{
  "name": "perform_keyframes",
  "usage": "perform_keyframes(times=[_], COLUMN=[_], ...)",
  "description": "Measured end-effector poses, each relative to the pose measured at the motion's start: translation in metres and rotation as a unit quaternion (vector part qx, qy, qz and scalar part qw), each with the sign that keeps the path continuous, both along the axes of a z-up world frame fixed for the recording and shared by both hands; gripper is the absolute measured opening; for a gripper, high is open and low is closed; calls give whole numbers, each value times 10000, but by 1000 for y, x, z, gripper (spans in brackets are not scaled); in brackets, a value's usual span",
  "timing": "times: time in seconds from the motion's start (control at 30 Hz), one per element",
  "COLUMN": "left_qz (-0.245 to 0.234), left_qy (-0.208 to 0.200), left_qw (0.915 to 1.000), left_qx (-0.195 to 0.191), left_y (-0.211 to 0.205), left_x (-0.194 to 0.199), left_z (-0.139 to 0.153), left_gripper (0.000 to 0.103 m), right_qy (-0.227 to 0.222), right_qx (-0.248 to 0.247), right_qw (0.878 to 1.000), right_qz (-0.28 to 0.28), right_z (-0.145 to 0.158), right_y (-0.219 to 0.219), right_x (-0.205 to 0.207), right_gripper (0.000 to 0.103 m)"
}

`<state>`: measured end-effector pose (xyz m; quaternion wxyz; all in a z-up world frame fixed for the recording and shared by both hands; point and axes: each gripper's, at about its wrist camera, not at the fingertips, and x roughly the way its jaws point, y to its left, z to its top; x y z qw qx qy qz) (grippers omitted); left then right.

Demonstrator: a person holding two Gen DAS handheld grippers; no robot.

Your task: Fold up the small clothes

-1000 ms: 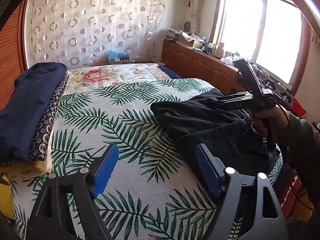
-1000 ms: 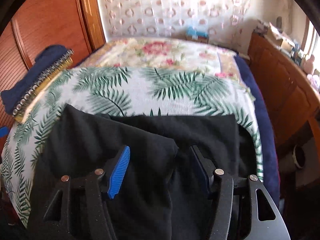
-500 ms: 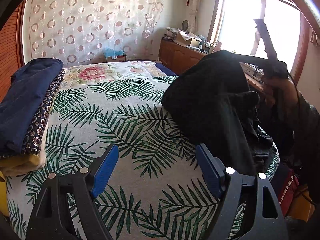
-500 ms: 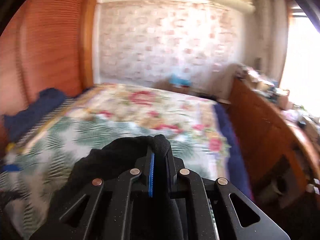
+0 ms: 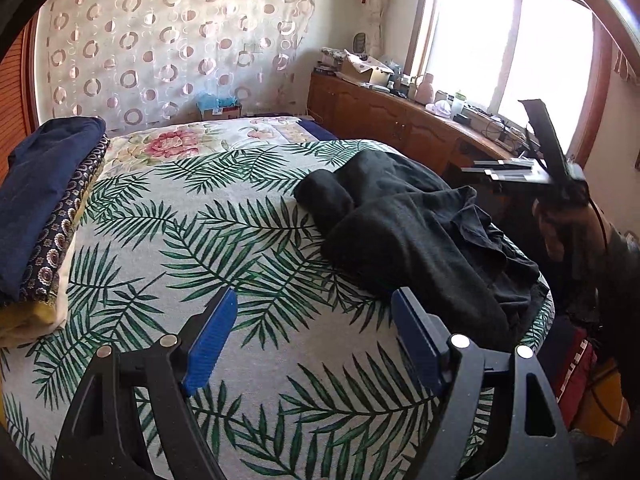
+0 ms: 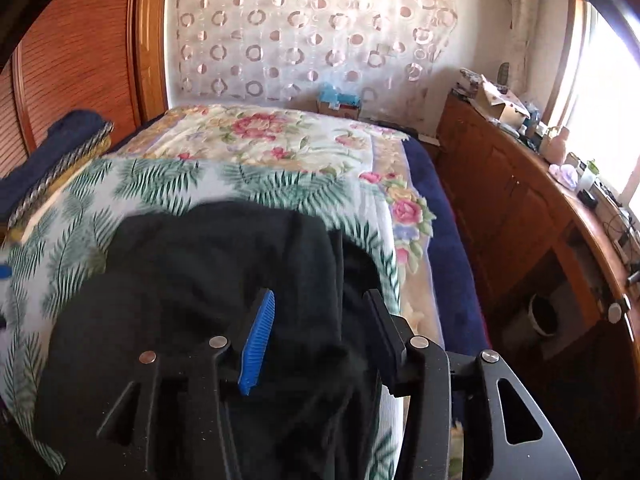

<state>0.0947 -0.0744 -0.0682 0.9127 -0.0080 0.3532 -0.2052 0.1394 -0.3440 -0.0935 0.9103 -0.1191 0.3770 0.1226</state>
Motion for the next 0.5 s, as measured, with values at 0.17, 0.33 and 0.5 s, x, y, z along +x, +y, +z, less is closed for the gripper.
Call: perform_keyframes(times=[0.17, 0.33, 0.5], left_qz=[-75, -121, -151], left_qy=[16, 83, 127], left_qw=[10000, 9999, 9998], left_qx=[42, 44, 74], left_y=[-13, -20, -22], left_x=[-1, -1, -3], left_z=[-2, -6, -8], left_gripper=[80, 80, 80], right_qy=[244, 350, 218], right_qx=[410, 458, 155], right_qw=[9988, 9972, 9981], right_qz=[114, 472, 560], right_z=[-5, -11, -18], right_y=[-12, -5, -5], right_x=[-31, -51, -54], right_gripper=[48, 48, 10])
